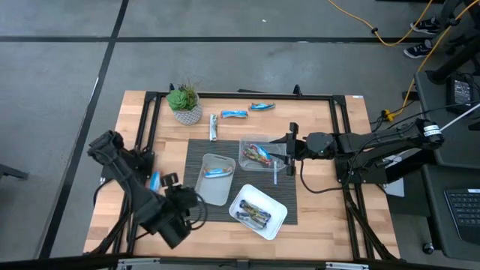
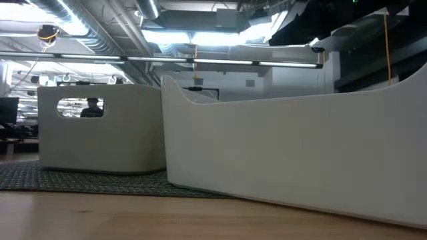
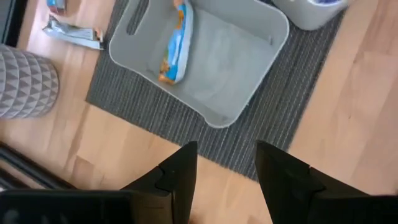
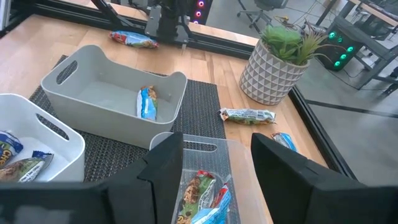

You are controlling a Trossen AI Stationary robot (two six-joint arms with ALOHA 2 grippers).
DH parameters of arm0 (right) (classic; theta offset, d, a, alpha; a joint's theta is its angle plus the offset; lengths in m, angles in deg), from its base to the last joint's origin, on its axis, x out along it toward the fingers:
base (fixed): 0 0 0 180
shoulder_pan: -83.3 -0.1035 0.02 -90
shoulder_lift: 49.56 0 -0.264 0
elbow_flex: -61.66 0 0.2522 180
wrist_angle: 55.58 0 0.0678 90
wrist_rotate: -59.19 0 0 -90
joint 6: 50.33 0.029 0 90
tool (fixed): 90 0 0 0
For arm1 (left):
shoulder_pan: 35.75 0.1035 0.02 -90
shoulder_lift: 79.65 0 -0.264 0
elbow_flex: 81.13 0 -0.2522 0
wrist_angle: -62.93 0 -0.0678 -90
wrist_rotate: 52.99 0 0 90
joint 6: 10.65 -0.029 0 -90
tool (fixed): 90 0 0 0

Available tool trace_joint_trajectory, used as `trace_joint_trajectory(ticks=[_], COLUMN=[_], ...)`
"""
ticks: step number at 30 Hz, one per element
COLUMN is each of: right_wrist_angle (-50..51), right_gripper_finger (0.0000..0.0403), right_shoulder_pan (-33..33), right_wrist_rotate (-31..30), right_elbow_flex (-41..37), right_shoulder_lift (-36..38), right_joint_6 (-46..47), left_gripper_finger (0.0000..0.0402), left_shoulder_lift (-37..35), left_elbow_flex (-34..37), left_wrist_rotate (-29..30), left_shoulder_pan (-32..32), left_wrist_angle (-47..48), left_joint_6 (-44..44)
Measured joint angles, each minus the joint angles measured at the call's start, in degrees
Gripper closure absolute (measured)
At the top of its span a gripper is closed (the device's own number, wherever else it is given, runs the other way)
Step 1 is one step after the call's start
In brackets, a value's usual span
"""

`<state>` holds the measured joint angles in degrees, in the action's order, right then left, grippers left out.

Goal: Pick and place Granola Bars by type
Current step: Put the red granola bar into the transparent bin

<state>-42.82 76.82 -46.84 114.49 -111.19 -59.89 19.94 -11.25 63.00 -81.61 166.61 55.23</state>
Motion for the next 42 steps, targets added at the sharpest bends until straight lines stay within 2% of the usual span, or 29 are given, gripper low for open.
trace_joint_trajectory(ticks=[3,11,18,24,32,37,42], right_wrist_angle=[0.01,-0.01,0.01,0.01,-0.01,0.01,-0.01], right_gripper_finger=[0.0211,0.0211,0.0211,0.0211,0.0211,0.0211,0.0211], right_shoulder_pan=[-0.02,-0.02,0.0,0.01,-0.01,-0.02,-0.01], right_wrist_rotate=[-0.01,-0.39,-0.42,-0.44,-0.44,-0.44,-0.44], right_elbow_flex=[0.0,0.0,0.0,0.0,0.0,0.0,0.0], right_shoulder_lift=[0.0,0.0,0.0,0.0,0.0,0.0,-0.02], right_joint_6=[0.02,0.24,0.24,0.2,0.13,0.07,0.07], left_gripper_finger=[0.0249,0.0249,0.0249,0.0249,0.0243,0.0203,0.0157], left_shoulder_lift=[-0.47,-0.7,-0.7,-0.68,-0.68,-0.68,-0.67], left_elbow_flex=[3.72,21.68,32.0,36.11,37.2,37.29,39.96], left_wrist_rotate=[-0.42,-10.61,-19.04,-20.63,-24.5,-25.92,-26.49], left_shoulder_pan=[-1.92,-3.68,-4.0,-4.55,-7.24,-9.38,-10.86], left_wrist_angle=[-0.03,0.05,-2.44,-10.3,-9.34,-10.15,-16.45], left_joint_6=[5.51,23.34,30.55,32.15,35.89,38.8,40.82])
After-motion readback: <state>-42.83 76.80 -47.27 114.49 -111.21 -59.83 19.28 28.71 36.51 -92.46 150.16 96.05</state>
